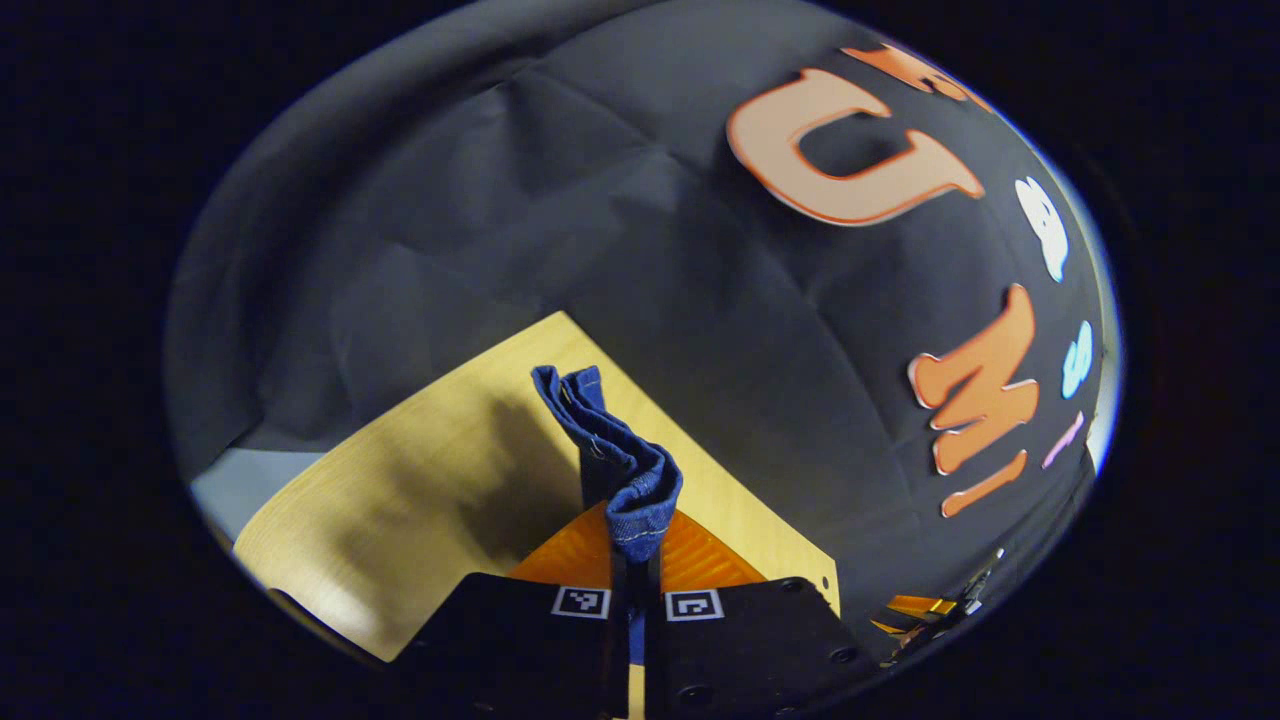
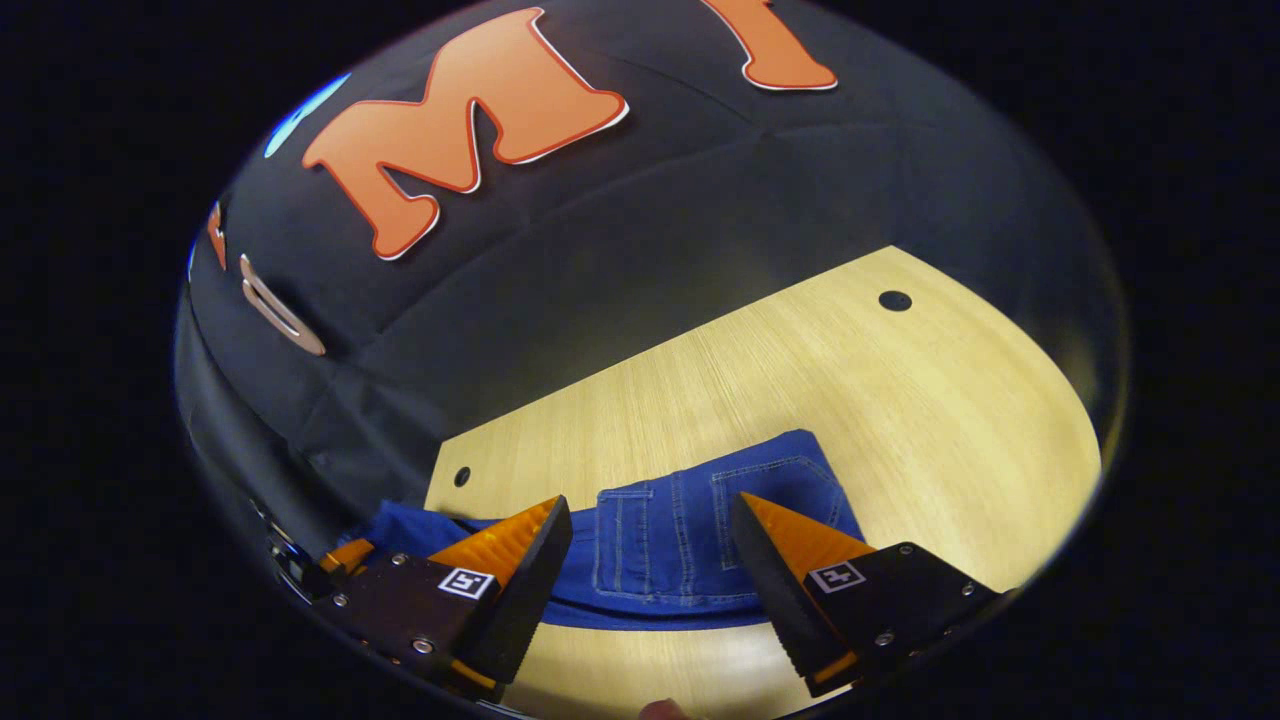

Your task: Grasp the waist and the cuffs of the jeans and fold them to make the two legs overlap; first hold the waist and fold one-third of the jeans toward the cuffs, then hold the cuffs and fold the remaining one-third in the same direction to finish folding.

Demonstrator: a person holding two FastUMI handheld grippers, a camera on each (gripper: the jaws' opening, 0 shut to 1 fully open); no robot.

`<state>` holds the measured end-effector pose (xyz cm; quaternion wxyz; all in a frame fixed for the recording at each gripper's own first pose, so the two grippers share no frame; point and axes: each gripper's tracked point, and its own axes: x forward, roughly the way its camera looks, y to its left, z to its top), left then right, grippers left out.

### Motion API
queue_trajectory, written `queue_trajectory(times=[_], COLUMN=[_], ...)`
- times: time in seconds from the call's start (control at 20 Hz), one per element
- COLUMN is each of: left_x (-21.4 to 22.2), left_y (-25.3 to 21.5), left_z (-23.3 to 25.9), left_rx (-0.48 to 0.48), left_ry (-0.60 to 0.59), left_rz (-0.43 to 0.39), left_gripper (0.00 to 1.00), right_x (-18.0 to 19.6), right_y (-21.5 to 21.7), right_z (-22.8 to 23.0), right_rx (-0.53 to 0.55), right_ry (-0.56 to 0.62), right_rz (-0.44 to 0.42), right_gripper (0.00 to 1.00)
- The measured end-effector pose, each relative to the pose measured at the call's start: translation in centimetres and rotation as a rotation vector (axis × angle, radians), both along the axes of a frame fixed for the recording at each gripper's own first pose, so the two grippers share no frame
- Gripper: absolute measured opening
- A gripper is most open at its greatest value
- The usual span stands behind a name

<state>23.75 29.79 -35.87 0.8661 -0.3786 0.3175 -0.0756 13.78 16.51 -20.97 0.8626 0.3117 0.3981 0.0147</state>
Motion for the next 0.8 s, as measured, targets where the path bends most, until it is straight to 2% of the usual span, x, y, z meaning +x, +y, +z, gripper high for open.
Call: queue_trajectory(times=[0.25,0.5,0.8], left_x=[-0.4,-1.2,-4.1], left_y=[-7.4,-16.9,-29.5], left_z=[6.8,11.2,11.1], left_rx=[0.083,0.106,0.114], left_ry=[-0.120,-0.179,-0.167], left_rz=[-0.108,-0.229,-0.420], left_gripper=[0.06,0.06,0.06], right_x=[-0.2,-0.3,-0.8], right_y=[-2.5,-4.9,-8.2], right_z=[0.7,1.5,2.2], right_rx=[-0.082,-0.164,-0.254], right_ry=[-0.064,-0.136,-0.212], right_rz=[0.042,0.078,0.106], right_gripper=[0.98,0.98,0.98])
